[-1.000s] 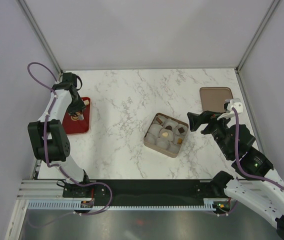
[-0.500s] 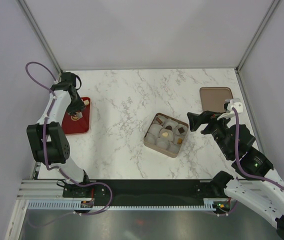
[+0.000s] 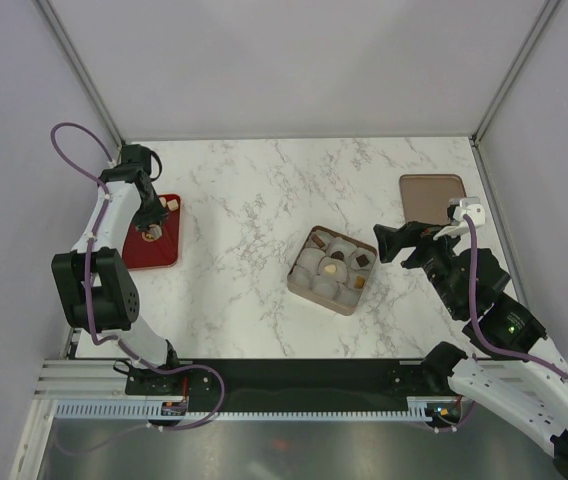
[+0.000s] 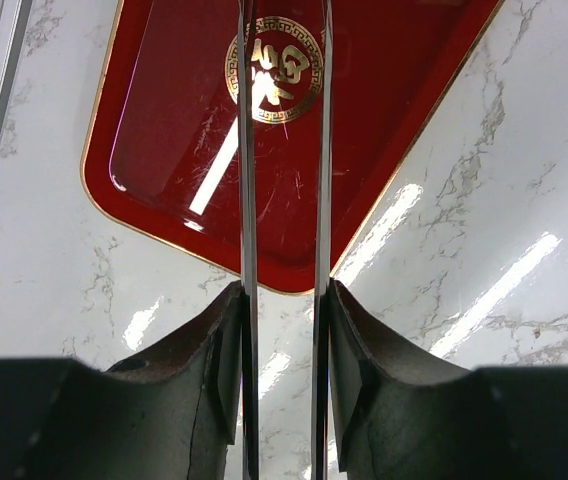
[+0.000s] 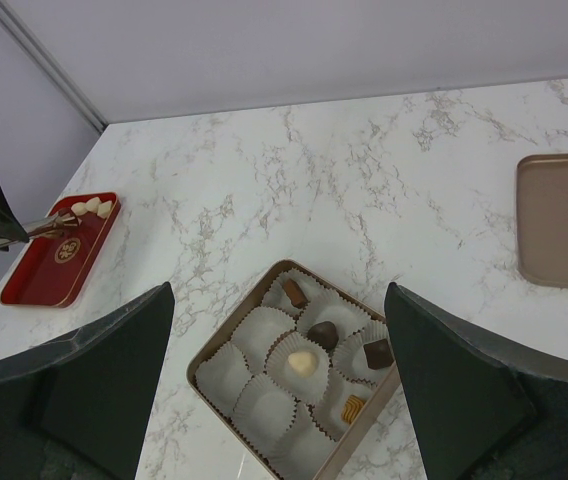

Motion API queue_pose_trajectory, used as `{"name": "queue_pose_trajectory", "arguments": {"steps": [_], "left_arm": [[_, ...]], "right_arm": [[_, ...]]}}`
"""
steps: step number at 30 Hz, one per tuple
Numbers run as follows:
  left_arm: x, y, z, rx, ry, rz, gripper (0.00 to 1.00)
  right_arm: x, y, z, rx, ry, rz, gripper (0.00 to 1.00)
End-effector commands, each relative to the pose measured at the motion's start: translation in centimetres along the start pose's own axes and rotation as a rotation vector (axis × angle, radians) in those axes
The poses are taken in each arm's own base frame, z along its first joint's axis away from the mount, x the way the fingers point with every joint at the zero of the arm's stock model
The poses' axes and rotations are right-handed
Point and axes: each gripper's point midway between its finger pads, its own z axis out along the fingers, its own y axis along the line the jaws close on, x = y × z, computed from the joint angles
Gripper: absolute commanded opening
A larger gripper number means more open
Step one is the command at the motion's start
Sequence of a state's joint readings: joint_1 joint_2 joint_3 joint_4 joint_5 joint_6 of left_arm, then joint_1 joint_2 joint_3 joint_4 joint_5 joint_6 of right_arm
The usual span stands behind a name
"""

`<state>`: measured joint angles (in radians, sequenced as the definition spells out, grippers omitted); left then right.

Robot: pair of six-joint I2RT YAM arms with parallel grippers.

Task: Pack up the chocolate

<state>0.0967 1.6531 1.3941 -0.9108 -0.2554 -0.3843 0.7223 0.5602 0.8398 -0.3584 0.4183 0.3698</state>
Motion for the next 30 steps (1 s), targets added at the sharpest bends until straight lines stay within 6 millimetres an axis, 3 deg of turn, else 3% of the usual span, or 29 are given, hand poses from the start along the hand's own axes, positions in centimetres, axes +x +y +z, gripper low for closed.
{"name": "queue_pose_trajectory", "arguments": {"steps": [1, 11, 30], "left_arm": [[-1.7, 0.7, -1.1, -0.015, -0.049, 0.028, 0.41], [-1.3, 0.7, -0.8, -0.024, -0.029, 0.032, 0.36], [-1.4, 1.0, -5.9, 0.066, -0.079, 0.059, 0.27]], "right_arm": [[-0.7, 0.3, 0.1, -0.012, -0.027, 0.013, 0.95], [-0.8, 0.2, 0.2, -0.006, -0.03, 0.006, 0.95], [-0.6, 0.7, 0.4, -0.023, -0.019, 0.02, 0.95]]}}
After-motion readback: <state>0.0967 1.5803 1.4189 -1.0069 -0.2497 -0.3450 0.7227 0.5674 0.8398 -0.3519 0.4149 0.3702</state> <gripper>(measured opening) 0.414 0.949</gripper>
